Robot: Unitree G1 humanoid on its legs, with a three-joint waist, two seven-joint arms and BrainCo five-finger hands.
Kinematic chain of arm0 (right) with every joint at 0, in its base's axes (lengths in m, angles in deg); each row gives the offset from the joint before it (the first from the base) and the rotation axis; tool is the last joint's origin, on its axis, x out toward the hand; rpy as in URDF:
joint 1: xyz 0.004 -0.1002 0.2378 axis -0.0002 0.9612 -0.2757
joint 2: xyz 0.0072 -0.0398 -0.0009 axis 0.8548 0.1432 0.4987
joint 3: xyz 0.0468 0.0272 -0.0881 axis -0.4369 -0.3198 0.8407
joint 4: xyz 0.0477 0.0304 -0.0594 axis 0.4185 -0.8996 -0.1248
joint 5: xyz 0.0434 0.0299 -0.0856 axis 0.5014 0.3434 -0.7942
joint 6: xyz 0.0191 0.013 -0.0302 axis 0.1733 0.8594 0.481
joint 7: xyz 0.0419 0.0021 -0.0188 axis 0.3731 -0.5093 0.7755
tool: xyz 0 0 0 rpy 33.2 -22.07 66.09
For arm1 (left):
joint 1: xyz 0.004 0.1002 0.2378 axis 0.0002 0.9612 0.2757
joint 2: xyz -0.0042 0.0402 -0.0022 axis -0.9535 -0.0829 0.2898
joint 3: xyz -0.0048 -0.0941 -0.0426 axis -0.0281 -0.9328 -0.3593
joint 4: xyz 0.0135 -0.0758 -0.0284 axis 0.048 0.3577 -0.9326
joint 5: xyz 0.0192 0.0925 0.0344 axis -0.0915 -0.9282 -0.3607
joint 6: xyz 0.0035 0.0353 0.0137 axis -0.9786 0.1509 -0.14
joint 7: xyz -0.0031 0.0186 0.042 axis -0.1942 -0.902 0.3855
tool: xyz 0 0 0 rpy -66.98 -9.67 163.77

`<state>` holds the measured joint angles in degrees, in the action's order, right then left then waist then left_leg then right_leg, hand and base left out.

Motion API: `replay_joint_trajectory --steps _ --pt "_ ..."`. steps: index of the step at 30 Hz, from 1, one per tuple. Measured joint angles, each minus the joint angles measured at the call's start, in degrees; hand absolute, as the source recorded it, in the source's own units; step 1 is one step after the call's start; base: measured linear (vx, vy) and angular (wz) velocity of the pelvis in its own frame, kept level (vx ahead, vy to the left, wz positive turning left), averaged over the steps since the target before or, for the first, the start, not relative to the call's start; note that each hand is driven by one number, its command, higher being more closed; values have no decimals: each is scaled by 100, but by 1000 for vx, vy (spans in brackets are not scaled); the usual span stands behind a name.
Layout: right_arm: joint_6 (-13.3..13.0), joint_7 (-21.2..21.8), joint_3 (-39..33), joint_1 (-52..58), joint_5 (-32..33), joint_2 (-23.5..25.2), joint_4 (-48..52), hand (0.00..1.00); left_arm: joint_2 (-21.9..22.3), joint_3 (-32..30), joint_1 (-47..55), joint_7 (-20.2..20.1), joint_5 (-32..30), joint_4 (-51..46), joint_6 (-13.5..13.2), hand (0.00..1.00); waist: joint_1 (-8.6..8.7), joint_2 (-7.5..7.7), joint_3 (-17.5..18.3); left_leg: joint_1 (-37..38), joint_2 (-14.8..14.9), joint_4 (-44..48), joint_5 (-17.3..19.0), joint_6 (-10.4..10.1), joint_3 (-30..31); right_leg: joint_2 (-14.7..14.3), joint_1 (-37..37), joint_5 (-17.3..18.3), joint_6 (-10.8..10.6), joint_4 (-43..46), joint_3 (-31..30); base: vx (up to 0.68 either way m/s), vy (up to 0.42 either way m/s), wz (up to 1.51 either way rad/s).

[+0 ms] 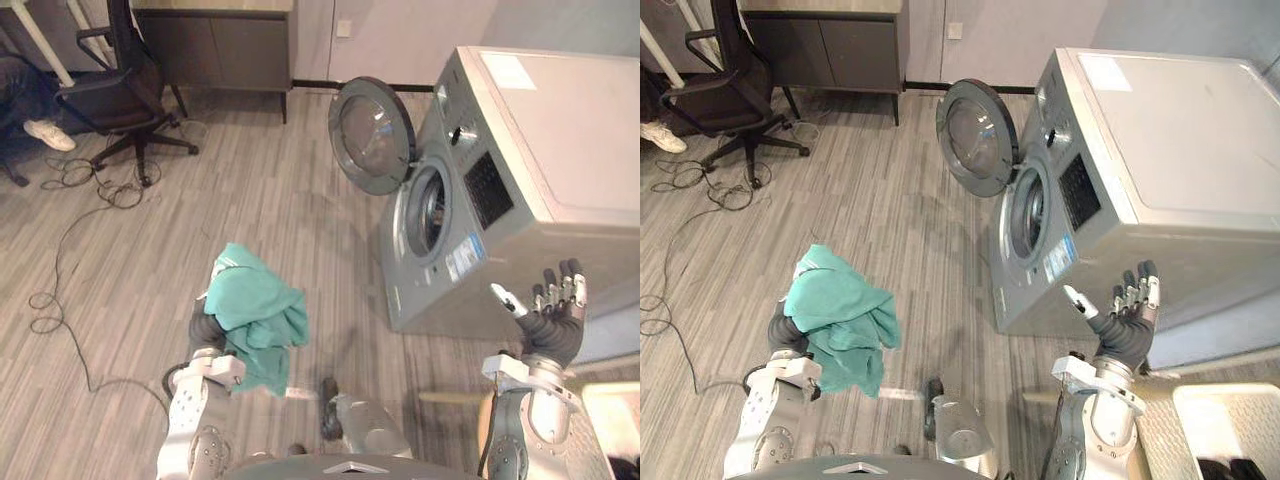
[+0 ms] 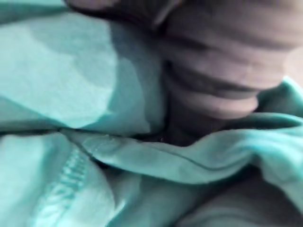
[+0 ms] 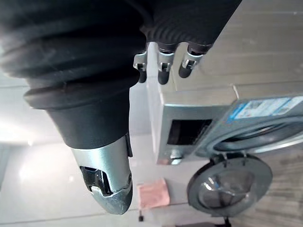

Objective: Pick up the laundry basket with both hands and put the clothes into the washing machine.

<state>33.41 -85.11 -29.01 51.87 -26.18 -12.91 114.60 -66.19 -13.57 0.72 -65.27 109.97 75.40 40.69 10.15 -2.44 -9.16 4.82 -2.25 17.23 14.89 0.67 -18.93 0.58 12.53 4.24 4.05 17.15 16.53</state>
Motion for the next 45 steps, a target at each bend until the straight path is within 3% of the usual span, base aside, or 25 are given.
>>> replay_joint_trajectory --steps 2,4,5,9,12,14,15,16,20,24,26,27,29,30,31,32,34,35,36,39,40,41,42,43,45 --pt "-6 -146 74 39 -14 0 472 0 92 53 -1 44 15 -34 -2 100 -29 -58 -31 -744 582 2381 -232 84 -215 -90 -387 287 53 -29 -77 605 -60 -23" --pt "-136 -449 99 34 -129 18 905 0 135 -50 184 55 61 -71 -2 100 -206 -138 -42 -1186 1423 4270 -1950 406 -624 -346 -918 617 200 33 -455 504 13 -103" --pt "-182 -558 68 66 -131 36 951 0 117 -108 223 77 64 -74 -6 100 -273 -95 -49 -1310 1544 4659 -2037 449 -633 -361 -1041 689 217 -2 -648 509 108 -133" --pt "-200 -1099 -115 234 -349 110 1015 0 101 -226 297 210 131 -68 2 100 -398 -21 -131 -2161 1999 5500 -840 410 -518 -72 -1645 881 17 -282 -1587 471 192 -104" --pt "49 -1398 -137 568 -1530 95 983 0 127 -273 566 263 240 -76 9 100 -525 76 -186 -2355 2114 3508 -404 229 -409 430 -1988 1027 -191 -435 -2045 425 327 -106" --pt "366 -1511 -218 863 -2541 -82 692 0 220 -443 793 304 238 -103 14 100 -634 -30 -132 -2113 1904 661 -556 -165 312 677 -1920 1449 -635 -304 -2459 415 520 -117" --pt "405 -1525 -236 939 -2655 -159 575 0 260 -483 877 324 234 -105 10 100 -694 -140 -91 -2018 1842 295 -869 -711 583 678 -1852 1618 -744 -211 -2612 381 560 -106" --pt "534 -1585 -212 983 -2713 12 101 0 231 -702 946 427 229 -39 60 100 -698 103 -70 -2000 1547 511 -876 -866 643 953 -1814 1764 -861 -73 -2831 307 426 -68" --pt "700 -1627 -227 1114 -2693 132 -1171 0 122 -1089 953 453 215 173 42 100 -690 269 4 -2260 1470 1751 19 -607 502 1149 -1561 1428 -1126 251 -3225 377 429 -67" --pt "834 -1613 -98 621 -2593 155 -2426 0 -43 -1548 585 509 172 805 71 100 -995 247 -24 -1162 1577 1571 402 -323 -714 1247 -281 820 -1382 2306 -3304 387 311 -154" --pt "917 -1598 -98 446 -2586 108 -2967 0 -15 -1685 526 537 178 836 32 100 -979 159 -68 -426 1575 1077 400 -325 -1202 1219 350 1178 -1140 3429 -2378 290 56 -139" --pt "915 -1581 -96 339 -2589 74 -3276 0 -2 -1721 508 535 180 903 -57 100 -977 135 -42 -84 1576 923 399 -327 -1465 1221 739 1427 -805 3679 -1539 309 8 -142" --pt "920 -1494 -76 142 -2585 13 -3789 0 -48 -1734 418 524 178 1167 -80 100 -929 240 59 65 1545 1083 402 -333 -1627 1166 1055 1117 -258 2656 -228 355 -14 -134" --pt "922 -1410 -90 36 -2563 -68 -3978 0 22 -1718 290 522 177 1446 -57 100 -934 138 136 22 1656 1359 429 -382 -1631 1068 908 1131 -129 2346 33 360 2 -164" --pt "904 -1300 -78 -317 -2512 -179 -4318 0 83 -1689 130 502 177 1797 -38 100 -938 30 84 -455 2040 2062 535 -753 -1558 627 819 990 -86 1663 -188 318 12 -167" --pt "892 -1285 -88 -480 -2466 -159 -4522 0 69 -1624 52 477 179 1951 -36 100 -914 41 68 -556 1998 1832 771 -900 -1508 570 834 899 -142 1521 -294 231 11 -153" --pt "895 -1172 -149 -785 -2316 -322 -5043 0 96 -1418 -392 402 184 2393 19 100 -792 -82 -176 -526 1973 355 37 -842 -1382 617 1251 807 -67 2232 -214 132 28 -88" --pt "914 -1033 -52 -907 -2316 -318 -5413 0 115 -1530 -588 415 201 2783 17 100 -951 -4 -251 -274 1926 386 125 -1109 -1606 669 1485 957 -341 2038 -303 112 10 -78" --pt "923 -922 132 -898 -2320 -309 -5635 0 55 -1548 -769 436 219 3133 43 100 -830 141 -241 -184 1872 363 172 -1181 -1590 748 1419 504 -301 1615 -165 112 -9 -65" --pt "893 -786 264 -741 -2232 -316 -5739 0 160 -1544 -874 437 218 3366 71 100 -661 47 -304 -75 2114 576 173 -1190 -1444 644 1308 914 -270 1895 -7 217 -104 7" --pt "885 -712 332 -719 -2127 -336 -5739 0 200 -1543 -879 457 219 3495 92 100 -678 41 -347 -85 2408 1181 171 -967 -1326 508 1104 1084 -174 2023 39 287 -213 -16" --pt "846 -676 404 -716 -2053 -396 -5737 0 200 -1568 -853 480 230 3583 108 100 -686 -12 -428 -128 2743 1889 100 -461 -1149 323 818 1151 -65 2023 131 343 -269 -43" --pt "771 -667 633 -665 -1942 -451 -5695 0 192 -1586 -851 522 231 3695 134 100 -742 -31 -466 -399 3163 2902 -392 392 -840 98 474 1245 83 1987 195 343 -261 -54" --pt "708 -655 848 -566 -1854 -515 -5579 0 182 -1601 -830 538 234 3791 141 100 -823 -23 -459 -687 3372 3551 -1043 739 -507 -16 244 1368 134 1919 200 279 -182 -50" --pt "536 -557 1272 -548 -1792 -605 -5481 0 146 -1541 -1003 572 259 4150 149 100 -894 109 -523 -1454 3384 4494 -845 249 148 -45 97 1481 193 1815 204 213 -108 -27"
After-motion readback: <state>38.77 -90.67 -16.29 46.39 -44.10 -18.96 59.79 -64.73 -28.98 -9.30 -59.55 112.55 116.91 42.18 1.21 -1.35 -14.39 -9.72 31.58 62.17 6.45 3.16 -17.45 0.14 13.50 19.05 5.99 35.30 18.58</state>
